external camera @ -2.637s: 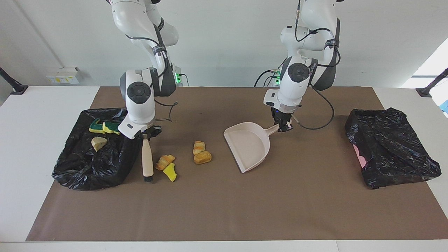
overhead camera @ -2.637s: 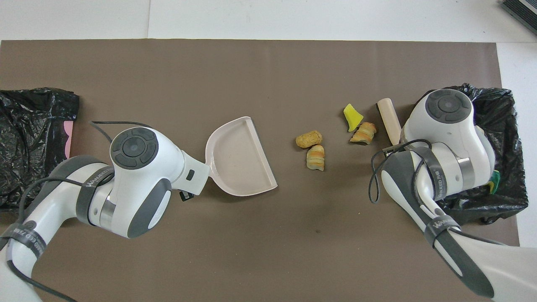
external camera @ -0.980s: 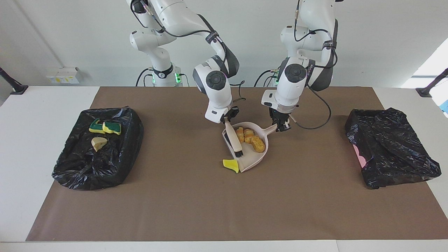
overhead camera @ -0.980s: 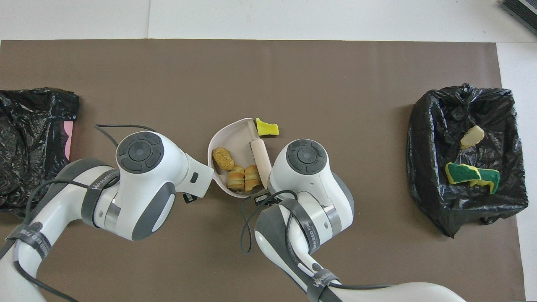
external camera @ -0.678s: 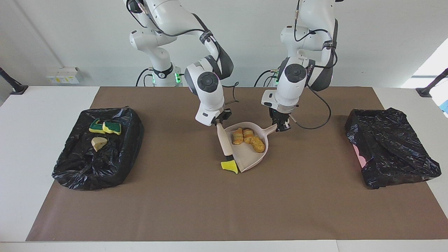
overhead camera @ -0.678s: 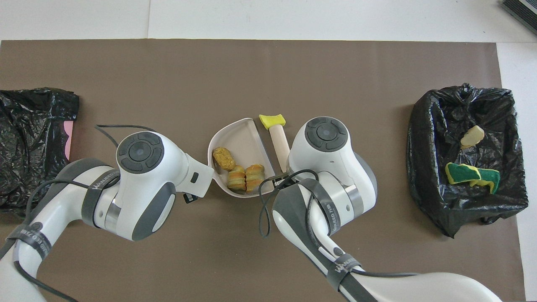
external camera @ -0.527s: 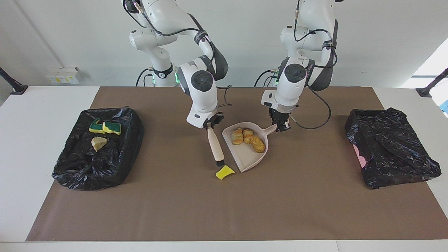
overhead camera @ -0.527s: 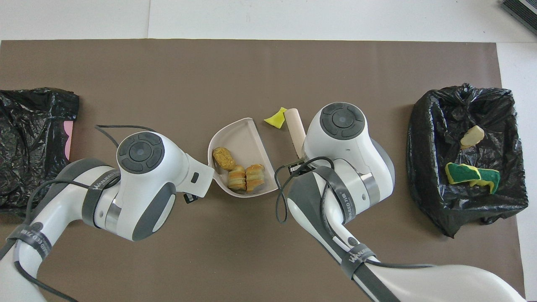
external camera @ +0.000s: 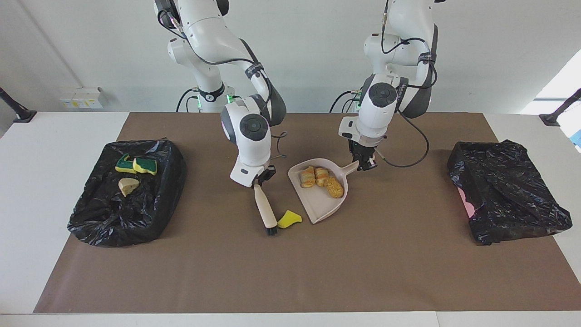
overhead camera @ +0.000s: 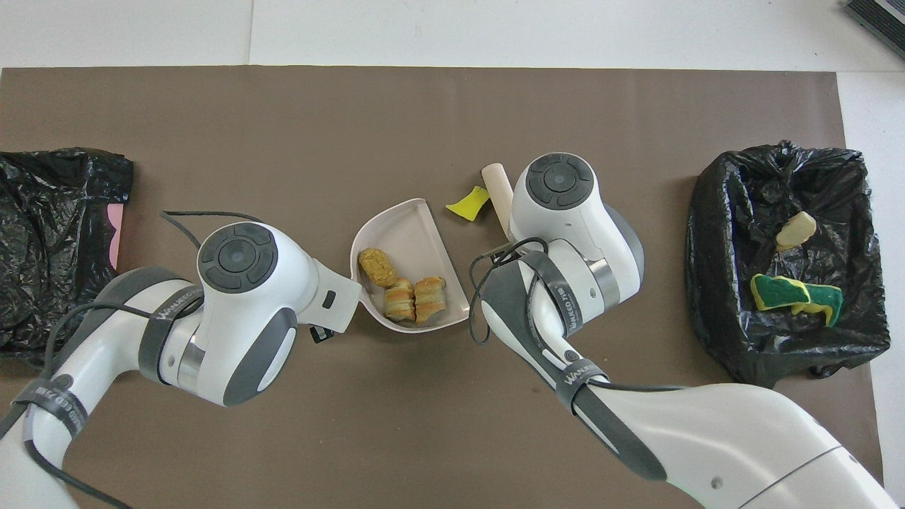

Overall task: Sweep and dump trash in bin
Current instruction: 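Sweep the remaining sponge pieces into the dustpan with the right gripper, then carry the loaded dustpan with the left gripper toward the other bin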

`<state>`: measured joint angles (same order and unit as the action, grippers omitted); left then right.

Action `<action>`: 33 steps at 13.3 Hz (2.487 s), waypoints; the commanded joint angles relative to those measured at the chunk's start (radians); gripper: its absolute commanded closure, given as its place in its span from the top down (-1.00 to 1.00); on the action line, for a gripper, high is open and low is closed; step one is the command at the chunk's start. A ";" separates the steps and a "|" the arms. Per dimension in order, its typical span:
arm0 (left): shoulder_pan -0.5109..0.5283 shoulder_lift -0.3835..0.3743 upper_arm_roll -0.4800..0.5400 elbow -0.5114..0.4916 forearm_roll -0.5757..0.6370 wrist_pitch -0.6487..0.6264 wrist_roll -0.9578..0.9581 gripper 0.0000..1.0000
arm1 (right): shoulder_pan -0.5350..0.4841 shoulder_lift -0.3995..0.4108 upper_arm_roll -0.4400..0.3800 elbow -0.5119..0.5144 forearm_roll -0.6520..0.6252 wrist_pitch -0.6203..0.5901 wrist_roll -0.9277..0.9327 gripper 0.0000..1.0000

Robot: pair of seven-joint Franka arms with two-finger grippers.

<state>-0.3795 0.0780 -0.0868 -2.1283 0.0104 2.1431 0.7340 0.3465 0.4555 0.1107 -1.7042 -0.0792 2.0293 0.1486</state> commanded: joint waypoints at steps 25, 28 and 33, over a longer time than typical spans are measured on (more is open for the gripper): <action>0.430 -0.198 0.016 0.119 0.000 -0.282 -0.300 -1.00 | -0.055 -0.365 0.185 -0.132 0.280 -0.353 0.290 -1.00; 0.572 -0.199 0.030 0.140 -0.039 -0.313 -0.204 -1.00 | 0.057 -0.318 0.185 -0.170 0.286 -0.293 0.394 -1.00; 0.845 -0.166 0.036 0.229 -0.135 -0.310 0.075 -1.00 | 0.222 -0.209 0.185 -0.190 0.286 -0.129 0.617 -1.00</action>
<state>0.3888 -0.1149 -0.0417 -1.9621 -0.0825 1.8547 0.7305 0.5583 0.2342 0.2944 -1.8801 0.1856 1.8589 0.7132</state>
